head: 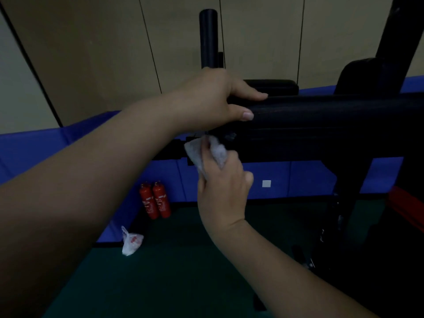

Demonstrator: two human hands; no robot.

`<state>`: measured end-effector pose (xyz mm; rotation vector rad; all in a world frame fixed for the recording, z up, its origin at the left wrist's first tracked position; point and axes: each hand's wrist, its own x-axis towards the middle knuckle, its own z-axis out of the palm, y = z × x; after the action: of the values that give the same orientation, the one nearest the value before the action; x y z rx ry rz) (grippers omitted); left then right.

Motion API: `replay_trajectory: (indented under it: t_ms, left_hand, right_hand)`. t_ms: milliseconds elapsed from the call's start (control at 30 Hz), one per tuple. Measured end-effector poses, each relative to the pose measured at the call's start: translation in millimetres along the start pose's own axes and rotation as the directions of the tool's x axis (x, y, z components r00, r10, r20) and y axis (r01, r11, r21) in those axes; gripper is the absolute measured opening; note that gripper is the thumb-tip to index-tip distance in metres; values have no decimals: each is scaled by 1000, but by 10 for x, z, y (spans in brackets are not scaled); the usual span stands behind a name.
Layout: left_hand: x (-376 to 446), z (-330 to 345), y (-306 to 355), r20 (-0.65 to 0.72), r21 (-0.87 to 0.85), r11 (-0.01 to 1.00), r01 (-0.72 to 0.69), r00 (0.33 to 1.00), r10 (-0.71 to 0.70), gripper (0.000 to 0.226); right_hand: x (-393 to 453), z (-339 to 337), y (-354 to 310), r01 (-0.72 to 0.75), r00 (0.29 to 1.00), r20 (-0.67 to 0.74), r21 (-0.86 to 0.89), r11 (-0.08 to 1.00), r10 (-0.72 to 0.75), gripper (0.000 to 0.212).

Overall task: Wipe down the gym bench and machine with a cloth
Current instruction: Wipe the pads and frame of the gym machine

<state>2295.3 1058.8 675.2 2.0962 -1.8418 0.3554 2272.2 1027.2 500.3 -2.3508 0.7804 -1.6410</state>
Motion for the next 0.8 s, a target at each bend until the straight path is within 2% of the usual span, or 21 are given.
replay_trajectory:
  t_ms: [67, 167, 300, 433, 567, 633, 700, 800]
  left_hand:
    - [-3, 15, -13, -6, -1, 1000, -2, 1000, 2, 45]
    - [-2, 35, -20, -16, -9, 1000, 5, 1000, -5, 43]
    - [47, 56, 48, -78, -17, 1000, 15, 997, -16, 34]
    - [146, 239, 281, -131, 98, 993, -61, 989, 74, 36]
    - [280, 413, 462, -125, 201, 974, -100, 984, 127, 44]
    - [376, 495, 559, -141, 207, 971, -115, 979, 146, 43]
    - [480, 586, 719, -148, 202, 969, -139, 974, 170, 43]
    - [648, 704, 982, -136, 200, 966, -163, 972, 192, 42]
  right_hand:
    - [-66, 9, -32, 86, 996, 10, -44, 995, -86, 69]
    - [-204, -25, 266, 183, 983, 18, -116, 976, -182, 69]
    - [-220, -210, 796, 72, 990, -121, -9, 997, -73, 71]
    - [37, -433, 1151, 24, 985, -169, -84, 996, -38, 64]
    - [121, -738, 1794, -172, 971, -187, -116, 978, 148, 60]
    - [137, -926, 2068, -324, 915, -246, 20, 946, 319, 52]
    - [189, -1118, 2218, -417, 857, -234, 211, 884, 460, 45]
    - [295, -1369, 2401, -426, 836, -207, 338, 839, 508, 38]
